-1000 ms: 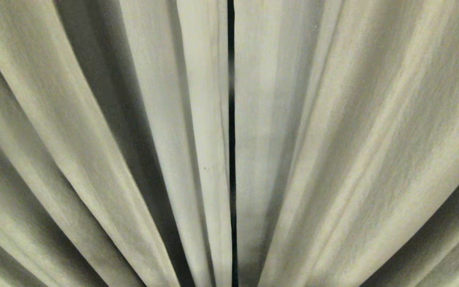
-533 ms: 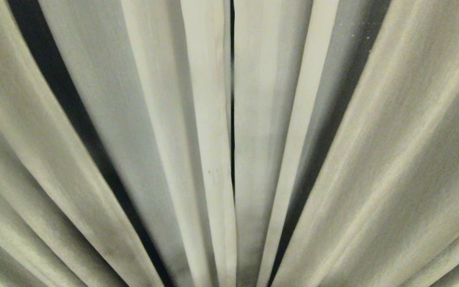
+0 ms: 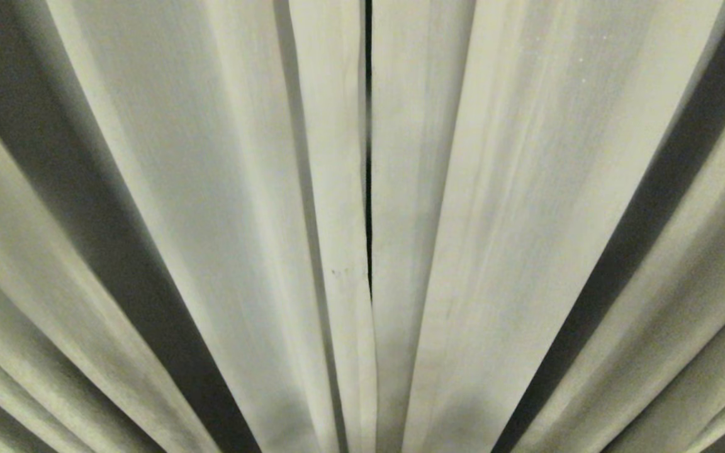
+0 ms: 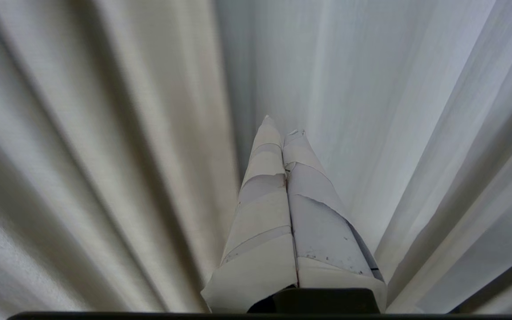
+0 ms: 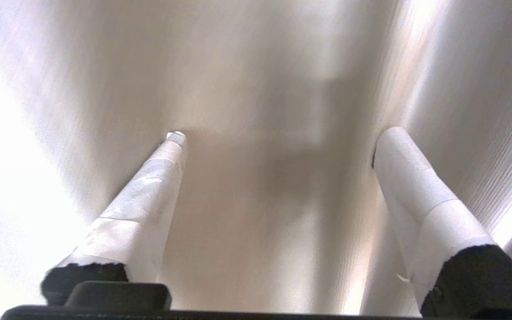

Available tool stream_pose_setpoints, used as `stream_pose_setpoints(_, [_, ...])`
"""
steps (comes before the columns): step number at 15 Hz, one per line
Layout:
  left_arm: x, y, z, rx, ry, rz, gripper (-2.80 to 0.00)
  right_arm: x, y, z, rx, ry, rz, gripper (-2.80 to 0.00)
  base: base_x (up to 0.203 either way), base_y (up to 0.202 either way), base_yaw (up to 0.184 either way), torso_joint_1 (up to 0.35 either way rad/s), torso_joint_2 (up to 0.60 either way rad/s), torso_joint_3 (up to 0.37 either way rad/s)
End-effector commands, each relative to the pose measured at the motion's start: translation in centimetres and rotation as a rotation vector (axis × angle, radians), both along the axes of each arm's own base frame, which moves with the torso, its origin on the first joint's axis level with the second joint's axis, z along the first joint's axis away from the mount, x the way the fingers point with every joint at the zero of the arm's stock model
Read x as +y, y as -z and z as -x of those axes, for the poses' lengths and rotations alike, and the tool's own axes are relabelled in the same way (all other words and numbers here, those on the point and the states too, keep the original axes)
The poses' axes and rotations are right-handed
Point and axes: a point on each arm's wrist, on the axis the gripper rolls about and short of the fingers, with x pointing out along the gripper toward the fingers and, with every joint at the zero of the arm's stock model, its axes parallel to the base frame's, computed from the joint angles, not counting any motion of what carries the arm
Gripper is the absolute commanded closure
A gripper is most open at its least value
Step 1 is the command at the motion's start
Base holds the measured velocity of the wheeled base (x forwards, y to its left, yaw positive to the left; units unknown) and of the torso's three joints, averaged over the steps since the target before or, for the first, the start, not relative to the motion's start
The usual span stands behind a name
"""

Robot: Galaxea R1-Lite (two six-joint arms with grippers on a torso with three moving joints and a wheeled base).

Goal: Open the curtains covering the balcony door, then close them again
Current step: Pull the outer curtains open on both sides

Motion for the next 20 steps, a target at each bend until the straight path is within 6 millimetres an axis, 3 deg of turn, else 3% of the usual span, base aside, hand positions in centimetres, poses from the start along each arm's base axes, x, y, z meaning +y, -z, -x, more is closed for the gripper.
stream_pose_setpoints(1, [0.0,0.0,0.0,-0.001,0.001,0.0,0.0,3.3,3.7,4.1,0.002,-0.005,0.029,-2.8,0.0,0.0,0.0,0.0,0.0,0.0])
stream_pose_setpoints(5, [0.0,0.0,0.0,-0.001,0.0,0.0,0.0,6.0,11.0,6.8,0.085,-0.087,0.044,-2.8,0.0,0.0,0.0,0.0,0.0,0.0])
stream_pose_setpoints(9, [0.0,0.0,0.0,-0.001,0.0,-0.001,0.0,8.5,15.8,9.8,0.045,-0.322,0.134,-2.8,0.0,0.0,0.0,0.0,0.0,0.0])
stream_pose_setpoints(10, [0.0,0.0,0.0,-0.001,0.001,0.0,0.0,8.8,16.5,10.5,0.02,-0.369,0.153,0.0,0.0,0.0,0.0,0.0,0.0,0.0])
stream_pose_setpoints(13, [0.0,0.0,0.0,-0.001,0.001,-0.001,0.0,9.1,18.1,11.7,0.025,-0.464,0.194,0.0,0.0,0.0,0.0,0.0,0.0,0.0])
stream_pose_setpoints(16, [0.0,0.0,0.0,-0.001,0.0,0.0,0.0,9.1,18.3,11.7,0.037,-0.464,0.19,0.0,0.0,0.0,0.0,0.0,0.0,0.0])
stream_pose_setpoints(20, [0.0,0.0,0.0,-0.001,-0.001,-0.001,0.0,8.6,19.0,11.7,0.112,-0.356,0.167,0.0,0.0,0.0,0.0,0.0,0.0,0.0])
